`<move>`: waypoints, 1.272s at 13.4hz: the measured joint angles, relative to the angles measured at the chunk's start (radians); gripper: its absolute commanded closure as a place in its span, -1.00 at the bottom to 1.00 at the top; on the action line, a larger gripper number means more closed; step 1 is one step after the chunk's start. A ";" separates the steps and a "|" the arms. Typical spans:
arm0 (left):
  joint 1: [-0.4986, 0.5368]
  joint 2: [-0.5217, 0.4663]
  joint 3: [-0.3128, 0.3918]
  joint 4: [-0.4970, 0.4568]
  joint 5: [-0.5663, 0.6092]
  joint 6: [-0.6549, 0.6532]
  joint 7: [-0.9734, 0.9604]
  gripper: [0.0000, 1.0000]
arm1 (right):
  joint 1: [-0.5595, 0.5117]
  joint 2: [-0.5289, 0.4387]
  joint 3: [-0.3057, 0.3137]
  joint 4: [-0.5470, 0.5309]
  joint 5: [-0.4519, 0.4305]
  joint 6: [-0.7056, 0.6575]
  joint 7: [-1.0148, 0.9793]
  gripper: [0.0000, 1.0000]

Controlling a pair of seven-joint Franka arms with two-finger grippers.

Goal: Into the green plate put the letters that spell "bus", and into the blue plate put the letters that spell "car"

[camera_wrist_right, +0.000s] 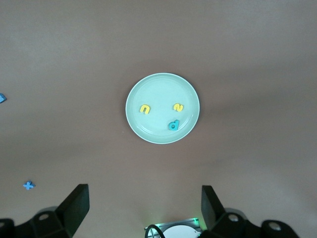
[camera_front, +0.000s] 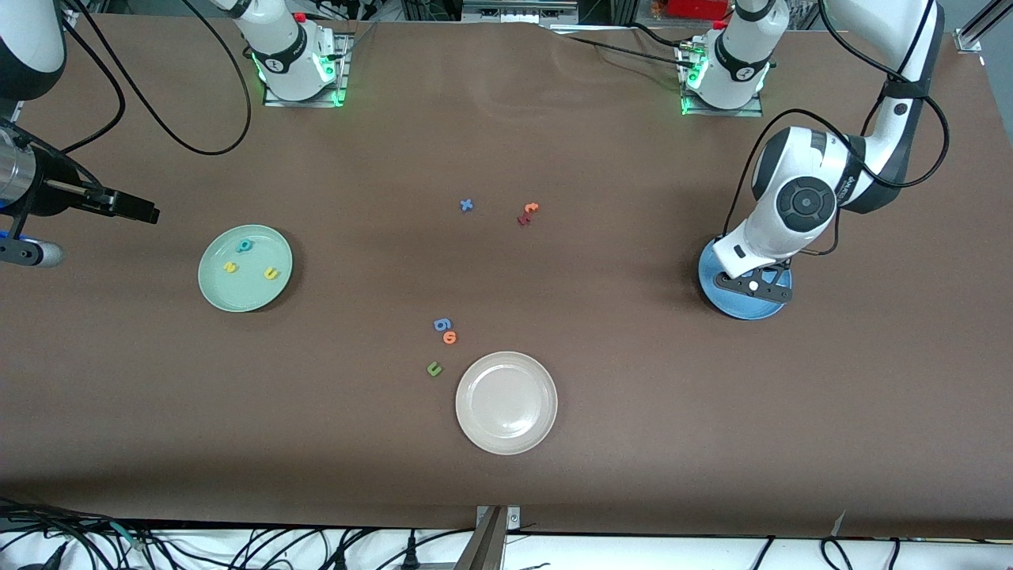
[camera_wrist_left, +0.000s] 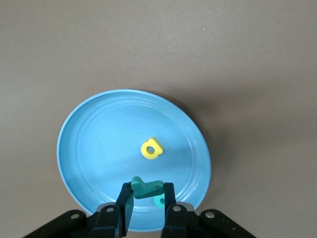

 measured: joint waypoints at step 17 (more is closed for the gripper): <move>0.042 0.001 -0.003 0.133 -0.050 -0.167 -0.089 -1.00 | -0.001 0.000 -0.001 -0.002 0.000 0.038 0.000 -0.99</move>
